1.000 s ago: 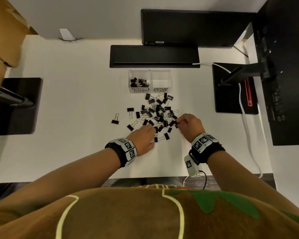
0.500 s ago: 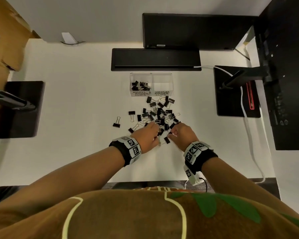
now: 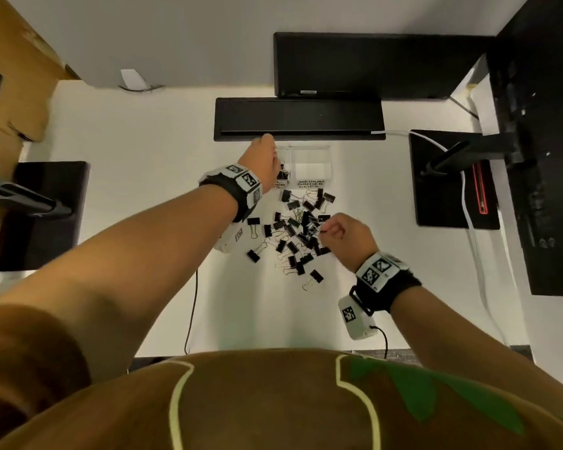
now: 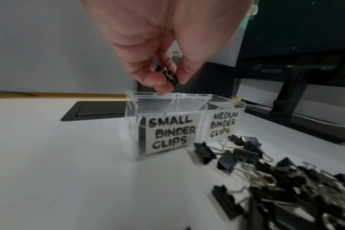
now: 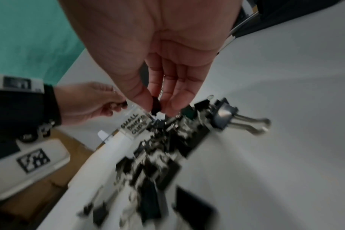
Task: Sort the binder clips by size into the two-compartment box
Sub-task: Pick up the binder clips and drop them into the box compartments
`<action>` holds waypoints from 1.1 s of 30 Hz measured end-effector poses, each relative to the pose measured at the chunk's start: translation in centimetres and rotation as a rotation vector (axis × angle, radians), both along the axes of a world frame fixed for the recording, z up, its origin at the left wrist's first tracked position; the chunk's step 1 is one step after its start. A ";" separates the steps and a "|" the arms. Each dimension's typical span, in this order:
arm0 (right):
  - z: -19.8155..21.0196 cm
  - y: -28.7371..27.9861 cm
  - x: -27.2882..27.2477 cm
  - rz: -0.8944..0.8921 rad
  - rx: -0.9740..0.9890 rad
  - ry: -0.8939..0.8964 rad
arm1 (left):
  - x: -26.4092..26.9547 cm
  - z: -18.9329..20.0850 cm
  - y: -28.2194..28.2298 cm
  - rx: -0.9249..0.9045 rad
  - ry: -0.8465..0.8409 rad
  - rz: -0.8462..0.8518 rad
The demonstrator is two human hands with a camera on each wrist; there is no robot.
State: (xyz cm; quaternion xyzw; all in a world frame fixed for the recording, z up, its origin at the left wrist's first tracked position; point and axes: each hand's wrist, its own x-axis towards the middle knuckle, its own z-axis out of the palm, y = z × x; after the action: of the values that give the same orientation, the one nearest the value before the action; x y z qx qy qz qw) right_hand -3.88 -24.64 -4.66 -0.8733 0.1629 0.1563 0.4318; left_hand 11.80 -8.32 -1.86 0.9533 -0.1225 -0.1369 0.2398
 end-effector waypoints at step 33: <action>-0.6 4.0 5.9 0.554 -0.281 -0.049 | -9.7 -6.1 4.0 0.026 0.189 -0.125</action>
State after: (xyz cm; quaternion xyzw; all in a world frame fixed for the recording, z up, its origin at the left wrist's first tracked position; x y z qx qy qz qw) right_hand 2.03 -20.62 -5.27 -0.9390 -0.0717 0.2231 0.2516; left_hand 2.07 -4.31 -7.92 0.9297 -0.1566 -0.2426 0.2288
